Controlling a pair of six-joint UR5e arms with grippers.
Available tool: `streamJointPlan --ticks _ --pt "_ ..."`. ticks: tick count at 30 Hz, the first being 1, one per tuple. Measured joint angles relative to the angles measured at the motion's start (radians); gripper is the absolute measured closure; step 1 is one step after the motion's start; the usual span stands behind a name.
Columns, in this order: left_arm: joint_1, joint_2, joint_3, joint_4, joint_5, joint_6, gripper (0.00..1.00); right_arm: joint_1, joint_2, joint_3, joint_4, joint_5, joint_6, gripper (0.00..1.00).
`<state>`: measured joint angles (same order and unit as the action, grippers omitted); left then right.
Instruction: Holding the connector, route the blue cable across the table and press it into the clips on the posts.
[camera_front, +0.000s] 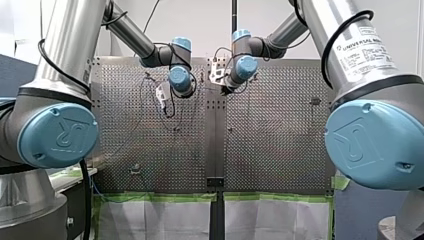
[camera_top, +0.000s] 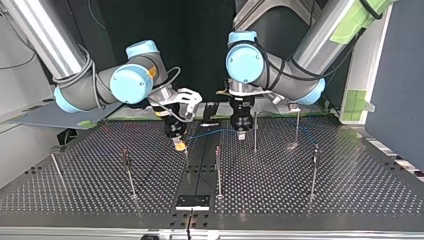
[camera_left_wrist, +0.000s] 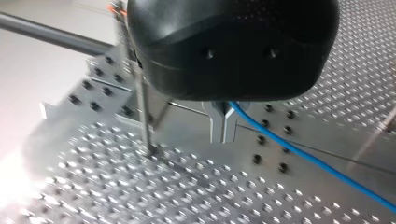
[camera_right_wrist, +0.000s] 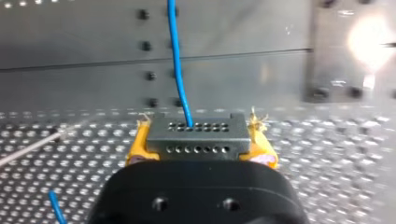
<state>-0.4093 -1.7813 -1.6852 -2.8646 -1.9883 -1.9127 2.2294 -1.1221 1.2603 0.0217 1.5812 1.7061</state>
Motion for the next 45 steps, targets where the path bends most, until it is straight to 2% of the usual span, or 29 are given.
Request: streamJointPlan --ticks 10,15,18,24,30,40,45 --pt "-0.016 0.091 0.0 -0.01 0.001 0.016 1.0 -0.008 -0.111 0.002 0.031 -0.025 0.013 1.0" --pt "-0.016 0.1 0.004 0.02 0.021 0.021 1.0 -0.011 -0.167 0.002 0.039 -0.031 0.014 1.0" --pt "-0.012 0.089 0.008 0.034 0.04 0.021 1.0 -0.013 -0.184 0.002 0.04 -0.035 0.014 1.0" --pt "-0.001 0.043 0.047 0.041 0.047 0.021 1.0 -0.016 -0.163 0.003 0.04 -0.036 0.014 1.0" --pt "0.021 0.028 0.079 0.043 0.055 0.021 1.0 -0.021 -0.138 0.004 0.039 -0.037 0.014 1.0" --pt "0.05 -0.018 0.104 0.038 0.077 0.028 1.0 -0.033 -0.106 0.003 0.032 -0.052 0.014 1.0" --pt "0.067 -0.023 0.109 0.059 0.099 0.025 1.0 -0.054 -0.079 -0.002 0.025 -0.069 0.014 1.0"
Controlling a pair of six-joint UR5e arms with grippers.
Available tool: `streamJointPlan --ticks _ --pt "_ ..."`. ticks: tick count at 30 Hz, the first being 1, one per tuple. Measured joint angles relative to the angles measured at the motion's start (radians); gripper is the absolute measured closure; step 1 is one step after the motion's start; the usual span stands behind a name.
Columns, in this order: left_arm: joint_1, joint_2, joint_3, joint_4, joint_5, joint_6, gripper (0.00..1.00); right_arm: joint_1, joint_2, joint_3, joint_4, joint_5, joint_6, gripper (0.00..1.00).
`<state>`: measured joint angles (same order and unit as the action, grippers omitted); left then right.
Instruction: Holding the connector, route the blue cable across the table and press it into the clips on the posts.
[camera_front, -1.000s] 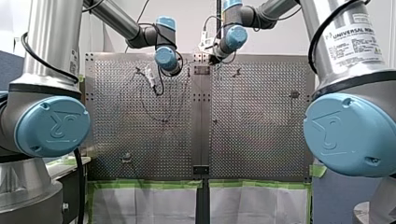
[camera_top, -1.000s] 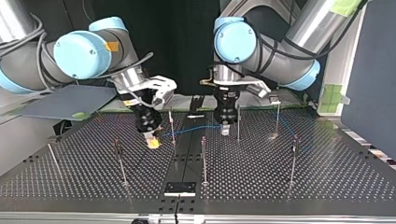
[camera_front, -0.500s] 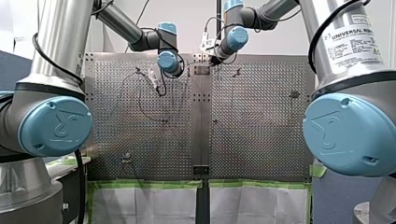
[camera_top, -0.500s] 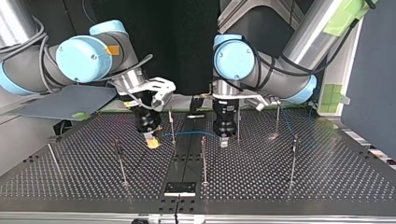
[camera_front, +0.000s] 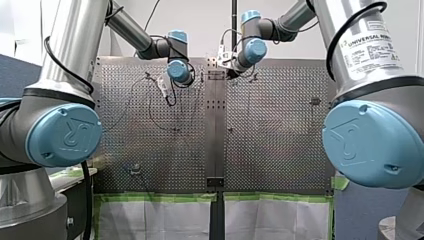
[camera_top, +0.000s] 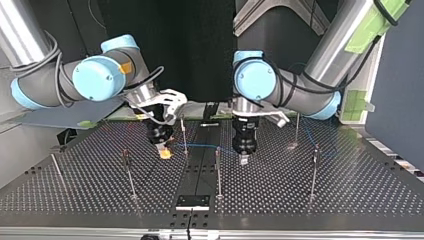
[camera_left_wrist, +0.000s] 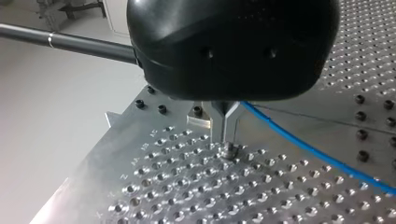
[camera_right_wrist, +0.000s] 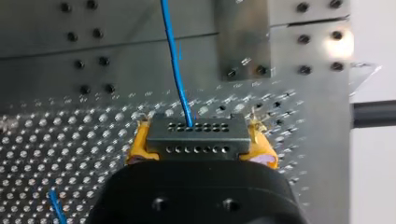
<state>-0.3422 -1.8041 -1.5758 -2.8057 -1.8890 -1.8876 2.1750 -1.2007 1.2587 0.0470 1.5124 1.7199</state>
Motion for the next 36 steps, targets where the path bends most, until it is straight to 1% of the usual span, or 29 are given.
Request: streamJointPlan --ticks 2,6,10,15,23,31,32,33,34,35,36 --pt "0.006 -0.009 0.009 0.0 0.009 0.0 1.0 -0.009 0.013 -0.005 -0.002 -0.006 0.0 1.0" --pt "0.012 -0.045 0.046 -0.012 0.017 0.001 1.0 -0.022 0.032 -0.021 -0.003 -0.015 0.0 1.0" --pt "0.016 -0.062 0.073 -0.007 0.018 -0.001 1.0 -0.035 0.038 -0.037 -0.004 -0.018 0.0 1.0" --pt "0.028 -0.082 0.099 -0.011 0.022 -0.002 1.0 -0.056 0.041 -0.051 -0.006 -0.027 0.007 1.0" --pt "0.042 -0.096 0.104 -0.007 0.032 -0.002 1.0 -0.082 0.055 -0.069 -0.009 -0.039 0.011 1.0" --pt "0.049 -0.097 0.104 -0.015 0.047 -0.003 1.0 -0.098 0.066 -0.073 -0.009 -0.06 0.011 1.0" --pt "0.049 -0.096 0.104 -0.019 0.048 -0.004 0.9 -0.1 0.066 -0.073 -0.009 -0.061 0.011 1.0" --pt "0.048 -0.096 0.104 -0.026 0.048 -0.006 0.9 -0.1 0.066 -0.073 -0.009 -0.061 0.011 1.0" --pt "0.048 -0.096 0.104 -0.032 0.047 -0.008 0.8 -0.101 0.066 -0.073 -0.009 -0.062 0.011 1.0" --pt "0.047 -0.096 0.104 -0.039 0.047 -0.009 0.64 -0.102 0.066 -0.073 -0.009 -0.062 0.011 1.0" --pt "0.045 -0.096 0.104 -0.047 0.047 -0.011 0.64 -0.102 0.066 -0.073 -0.009 -0.062 0.01 1.0"
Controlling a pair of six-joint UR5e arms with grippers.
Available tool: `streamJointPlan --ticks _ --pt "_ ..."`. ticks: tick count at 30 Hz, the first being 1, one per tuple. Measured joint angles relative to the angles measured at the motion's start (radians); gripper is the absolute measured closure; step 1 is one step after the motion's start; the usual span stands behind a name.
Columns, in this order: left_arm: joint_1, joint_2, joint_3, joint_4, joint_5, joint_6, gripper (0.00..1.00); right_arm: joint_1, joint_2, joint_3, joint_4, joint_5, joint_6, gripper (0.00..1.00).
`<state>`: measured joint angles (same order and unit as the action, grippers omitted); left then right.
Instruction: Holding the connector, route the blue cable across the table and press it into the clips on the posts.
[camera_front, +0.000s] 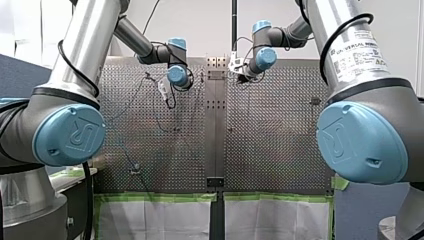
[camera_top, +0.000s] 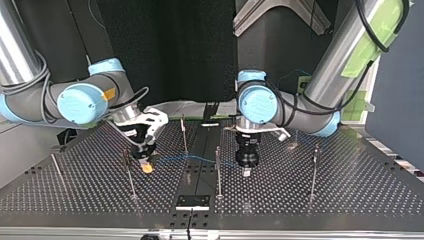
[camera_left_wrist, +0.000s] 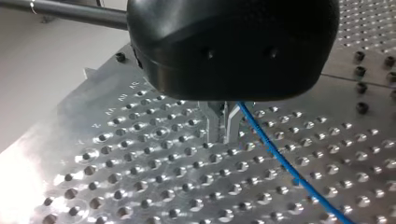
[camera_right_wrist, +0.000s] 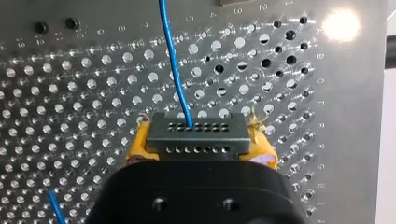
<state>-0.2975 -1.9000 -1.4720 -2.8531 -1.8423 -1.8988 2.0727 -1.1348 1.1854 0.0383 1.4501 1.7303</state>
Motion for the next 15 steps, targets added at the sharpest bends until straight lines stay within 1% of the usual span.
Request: streamJointPlan --ticks 1,2,3,4,5,6,7,11,15 --pt "-0.002 0.0 0.0 -0.006 0.0 -0.002 0.47 0.0 0.0 0.0 0.0 0.0 0.0 1.0" --pt "-0.003 0.0 0.0 -0.013 0.0 -0.004 0.36 -0.001 0.0 0.0 0.001 0.0 -0.001 1.0" --pt "-0.005 0.0 0.0 -0.023 -0.001 -0.007 0.36 -0.001 0.0 0.0 0.001 0.0 -0.001 1.0" --pt "-0.006 0.001 0.0 -0.031 -0.001 -0.009 0.21 -0.001 0.0 0.0 0.001 0.0 -0.001 1.0" --pt "-0.008 0.001 0.0 -0.04 -0.002 -0.011 0.11 -0.001 0.0 0.0 0.001 0.0 -0.001 1.0" --pt "-0.009 0.002 0.0 -0.051 -0.002 -0.013 0.11 -0.001 0.0 0.0 0.001 0.0 -0.001 1.0" --pt "-0.011 0.002 0.0 -0.06 -0.003 -0.014 0.0 -0.001 0.0 0.0 0.002 0.0 -0.001 1.0" --pt "-0.016 0.005 -0.001 -0.099 -0.005 -0.013 0.0 -0.001 0.0 0.0 0.003 -0.001 -0.003 1.0" --pt "-0.026 0.024 -0.004 -0.142 -0.024 -0.014 0.0 -0.001 -0.002 0.0 0.004 -0.001 -0.005 1.0"
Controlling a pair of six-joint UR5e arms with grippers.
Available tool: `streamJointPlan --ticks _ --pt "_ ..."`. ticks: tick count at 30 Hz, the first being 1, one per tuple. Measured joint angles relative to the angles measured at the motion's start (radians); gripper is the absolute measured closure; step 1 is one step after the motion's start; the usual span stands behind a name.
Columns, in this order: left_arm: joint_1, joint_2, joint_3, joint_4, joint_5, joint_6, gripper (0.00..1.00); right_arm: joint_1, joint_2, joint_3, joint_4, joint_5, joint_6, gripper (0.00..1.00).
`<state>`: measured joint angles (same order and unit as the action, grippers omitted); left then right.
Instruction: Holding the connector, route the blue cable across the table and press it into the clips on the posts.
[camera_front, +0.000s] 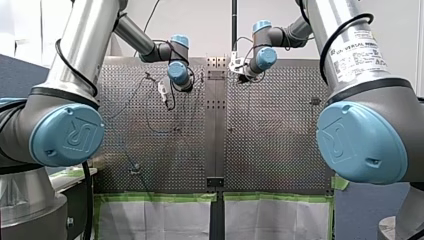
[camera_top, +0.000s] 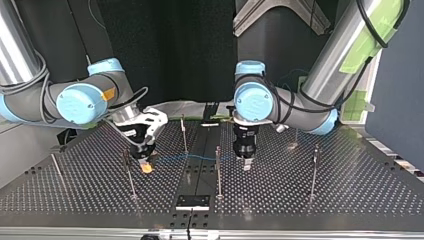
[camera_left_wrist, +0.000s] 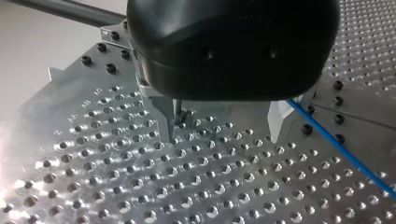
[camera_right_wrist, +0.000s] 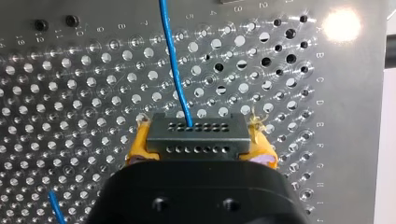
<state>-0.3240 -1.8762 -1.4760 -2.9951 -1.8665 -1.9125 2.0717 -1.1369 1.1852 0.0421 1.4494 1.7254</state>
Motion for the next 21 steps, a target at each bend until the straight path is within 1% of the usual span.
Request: streamJointPlan --ticks 5,9,15,18,21 --pt "-0.016 0.046 -0.027 -0.054 -0.012 -0.005 0.0 0.002 -0.008 0.0 0.0 0.0 -0.001 1.0" --pt "-0.03 0.089 -0.064 -0.09 0.006 -0.008 0.0 0.001 -0.012 0.0 0.0 0.0 0.0 1.0" --pt "-0.052 0.136 -0.112 -0.1 0.044 -0.012 0.0 0.001 -0.017 0.0 0.001 0.0 0.002 1.0" --pt "-0.063 0.167 -0.138 -0.101 0.052 -0.013 0.0 0.002 -0.021 0.0 0.002 0.0 0.003 1.0" --pt "-0.074 0.201 -0.151 -0.101 0.055 -0.011 0.0 0.004 -0.026 0.0 0.003 -0.001 0.004 1.0"
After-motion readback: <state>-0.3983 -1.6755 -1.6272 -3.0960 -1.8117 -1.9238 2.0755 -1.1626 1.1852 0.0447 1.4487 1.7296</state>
